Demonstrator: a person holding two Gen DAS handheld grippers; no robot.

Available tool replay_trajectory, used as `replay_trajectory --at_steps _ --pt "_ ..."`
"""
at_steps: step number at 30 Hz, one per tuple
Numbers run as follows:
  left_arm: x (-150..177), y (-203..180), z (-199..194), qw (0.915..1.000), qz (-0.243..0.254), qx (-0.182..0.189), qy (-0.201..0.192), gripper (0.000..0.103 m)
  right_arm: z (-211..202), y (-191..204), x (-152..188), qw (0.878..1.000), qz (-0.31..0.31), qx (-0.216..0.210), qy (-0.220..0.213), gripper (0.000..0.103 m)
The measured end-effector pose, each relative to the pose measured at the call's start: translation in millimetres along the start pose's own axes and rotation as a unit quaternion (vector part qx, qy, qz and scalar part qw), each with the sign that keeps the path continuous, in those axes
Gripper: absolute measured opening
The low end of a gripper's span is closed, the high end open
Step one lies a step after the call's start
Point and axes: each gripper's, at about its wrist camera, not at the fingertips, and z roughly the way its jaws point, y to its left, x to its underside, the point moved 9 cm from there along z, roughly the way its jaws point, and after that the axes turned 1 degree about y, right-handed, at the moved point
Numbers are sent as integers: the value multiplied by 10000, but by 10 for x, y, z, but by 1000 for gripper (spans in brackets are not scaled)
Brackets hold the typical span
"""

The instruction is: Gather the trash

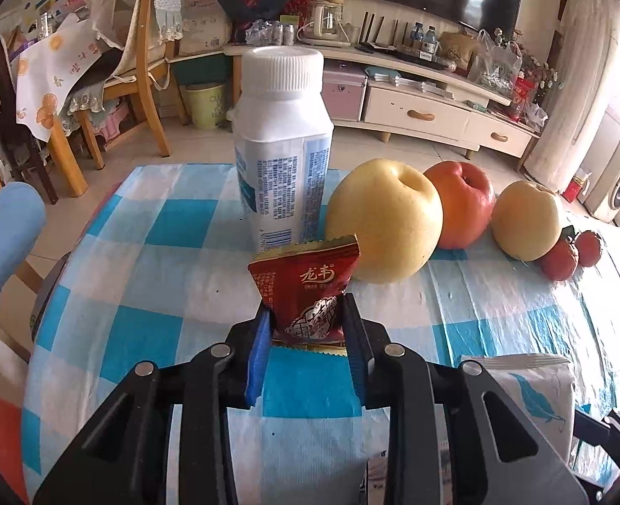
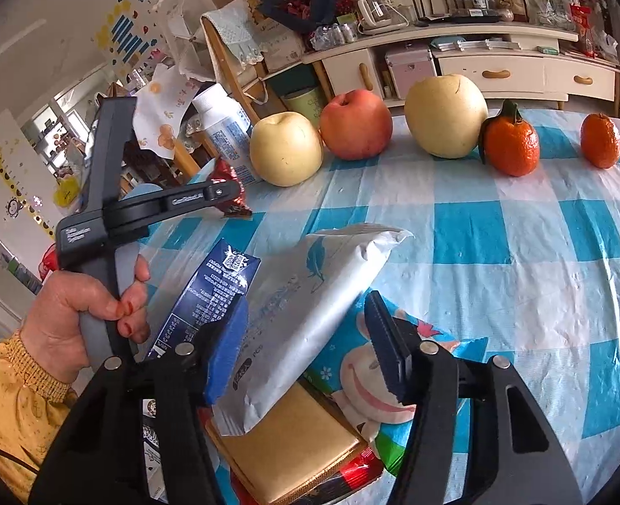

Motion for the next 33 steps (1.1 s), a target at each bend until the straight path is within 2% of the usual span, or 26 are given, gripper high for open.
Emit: replay_trajectory --at_steps 2,5,7,10,13,16,20,24,29,33 --pt "48 65 -150 9999 -3 -18 -113 33 -42 -2 -1 10000 38 58 -28 75" --pt "161 197 -382 9997 -73 -35 -250 33 -128 67 24 9999 98 -17 -15 77" --pt "270 305 -539 9993 -100 -126 -325 33 -208 208 47 9997 -54 -236 -47 77" --pt "423 469 -750 9989 -256 -120 -379 33 -329 550 154 9958 -614 -673 -31 77" --pt "573 617 -982 9979 -418 -160 -474 33 -358 925 363 9842 -1296 -1180 233 77" --pt "697 679 -1193 9967 -576 -107 -560 33 -320 1158 586 9712 -1867 -1380 533 77" --pt "844 672 -1457 9957 -615 -104 -691 33 -317 1320 784 9585 -2394 -1383 699 78" --pt "988 680 -1660 9945 -707 67 -767 33 -341 1380 881 9519 -2747 -1168 687 78" --pt "1115 676 -1754 9946 -679 158 -763 33 -339 1452 1041 9414 -3161 -963 674 78" --pt "1176 715 -1755 9949 -670 176 -731 33 -309 1518 1141 9309 -3532 -777 520 69"
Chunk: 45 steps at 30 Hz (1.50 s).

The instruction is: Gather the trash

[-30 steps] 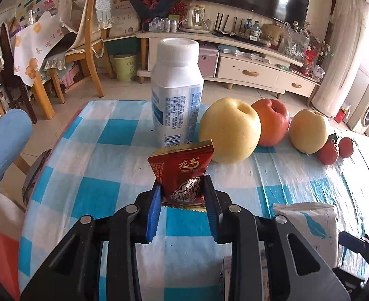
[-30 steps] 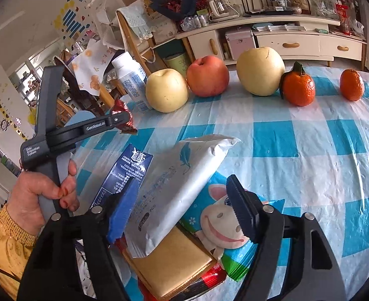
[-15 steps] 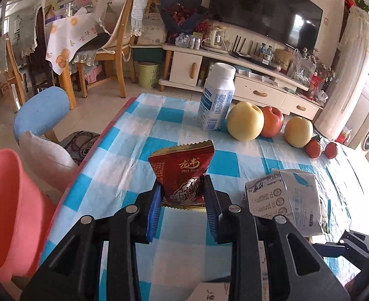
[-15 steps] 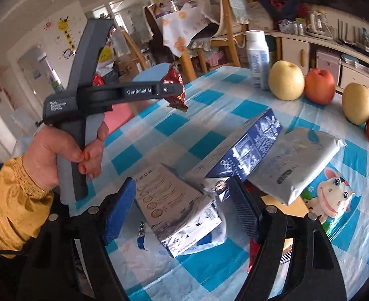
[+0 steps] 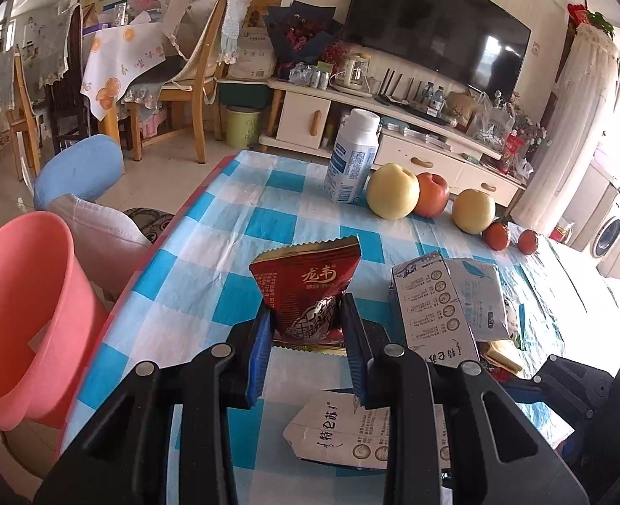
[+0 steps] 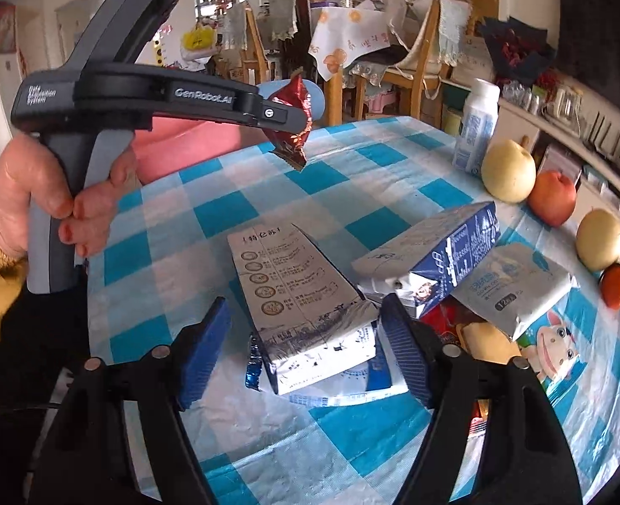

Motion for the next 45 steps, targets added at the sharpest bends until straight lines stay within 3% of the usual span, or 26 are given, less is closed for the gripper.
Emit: replay_trajectory --at_steps 5,13,17,25,27,33,45 --pt "65 82 9 10000 -33 -18 89 33 104 79 34 9994 -253 235 58 59" --pt "42 236 -38 9999 -141 -71 65 33 201 140 26 9998 20 146 103 60" --pt "23 283 -64 9997 -215 -35 50 33 288 154 46 9995 93 212 209 70" --pt "1 312 -98 9997 -254 41 30 33 336 169 -35 9990 200 389 23 69" --pt "-8 340 -118 9996 -286 37 16 33 321 161 -70 9988 255 417 -50 64" --pt "-61 482 -181 9989 -468 -8 -48 33 267 206 -151 9980 254 570 -96 62" --pt "-204 725 -423 9970 -699 -88 -333 33 -46 216 -517 9911 655 1075 -426 60"
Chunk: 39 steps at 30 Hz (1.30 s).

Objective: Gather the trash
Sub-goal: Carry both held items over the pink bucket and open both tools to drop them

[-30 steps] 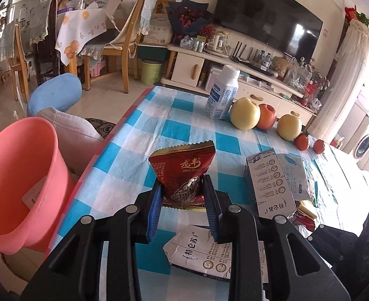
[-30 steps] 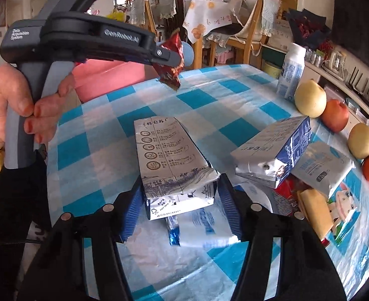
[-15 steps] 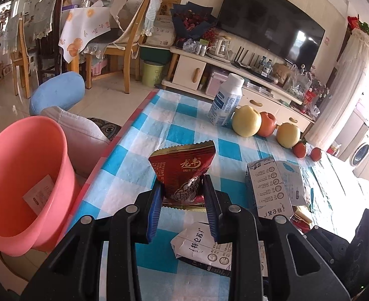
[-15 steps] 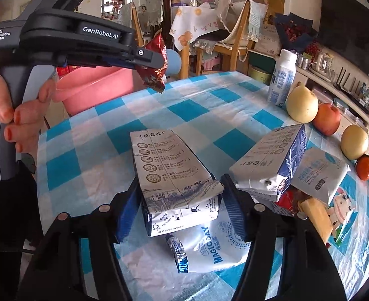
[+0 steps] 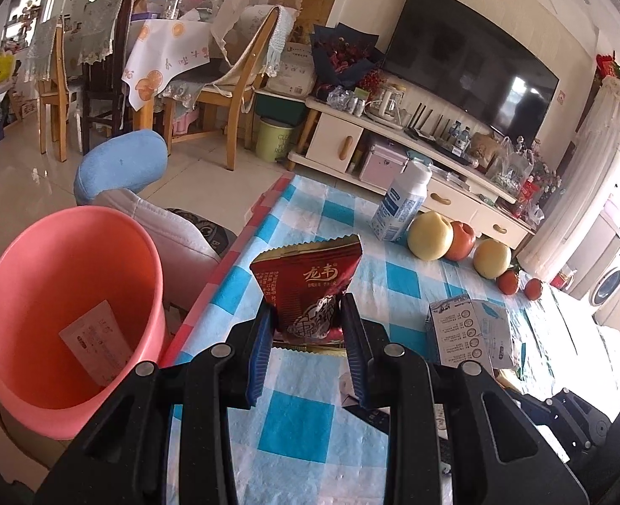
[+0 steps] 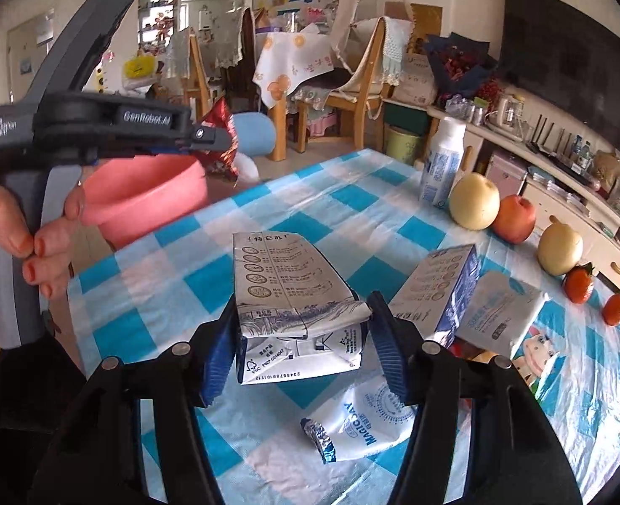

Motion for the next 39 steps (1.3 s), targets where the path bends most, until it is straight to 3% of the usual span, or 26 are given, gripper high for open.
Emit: replay_trajectory --at_steps 7,13,20,29,31,32,33,36,39 --pt "-167 349 -193 9991 -282 -233 -234 33 -179 133 -433 9994 -1 43 -357 60" --pt "-258 932 -351 9941 -730 -716 -356 33 -97 546 -894 9976 -403 -123 -542 60" --pt "-295 1691 -556 9813 -1423 -1180 -530 33 240 1079 -1300 9941 -902 -370 -480 60" --pt "-259 2127 -543 9715 -1809 -1465 -446 33 922 1682 -1476 9896 -1301 -600 -95 61" --pt "-251 2167 -559 9684 -1802 -1659 -470 43 1046 1751 -1452 9904 -1271 -548 10 71" --pt "-254 2189 -566 9668 -1802 -1746 -482 54 1078 1752 -1439 9913 -1227 -480 15 81" --pt "-252 2219 -579 9646 -1809 -1851 -502 66 1088 1758 -1428 9919 -1171 -488 -11 84" --pt "-265 2241 -628 9615 -1780 -1998 -628 79 1064 1663 -1367 9944 -985 -389 -38 88" --pt "-302 2215 -692 9575 -1727 -2127 -899 85 974 1510 -1273 9966 -789 -231 -47 89"
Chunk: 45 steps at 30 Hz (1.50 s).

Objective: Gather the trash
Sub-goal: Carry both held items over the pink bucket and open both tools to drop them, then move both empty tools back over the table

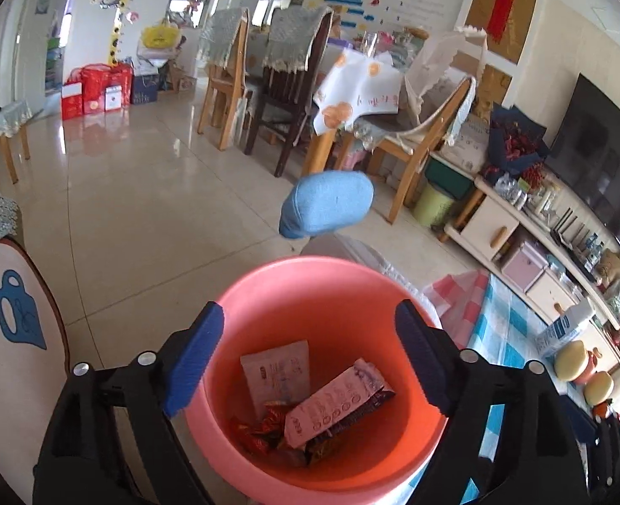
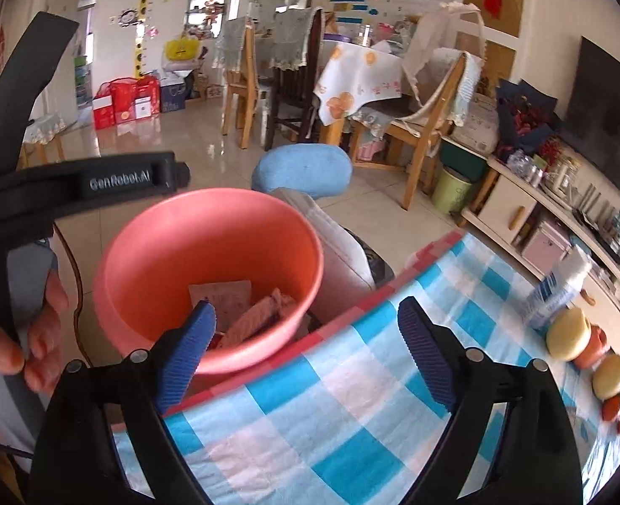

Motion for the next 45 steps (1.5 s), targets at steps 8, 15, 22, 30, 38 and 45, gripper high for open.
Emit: replay_trajectory --at_steps 8,15,22,30,38,45 --pt "-3 -298 -129 9981 273 228 -502 90 -392 -425 448 9970 710 313 50 92" --pt "164 -775 -209 9931 762 773 -450 91 -807 -705 800 9917 1199 460 36 93" --pt "424 -1314 -379 9821 1463 1108 -424 93 -1182 -1008 1053 9854 1495 796 -188 93" --pt "845 -1815 -538 9632 2249 1431 -336 94 -1422 -1360 1365 9754 1933 1001 -348 97" --pt "1223 -2198 -645 9383 3077 1548 -320 94 -1539 -1644 1584 9646 2423 971 -383 97" --pt "1387 -2315 -665 9341 3178 1616 -191 94 -1616 -1876 1807 9588 2610 1068 -334 97"
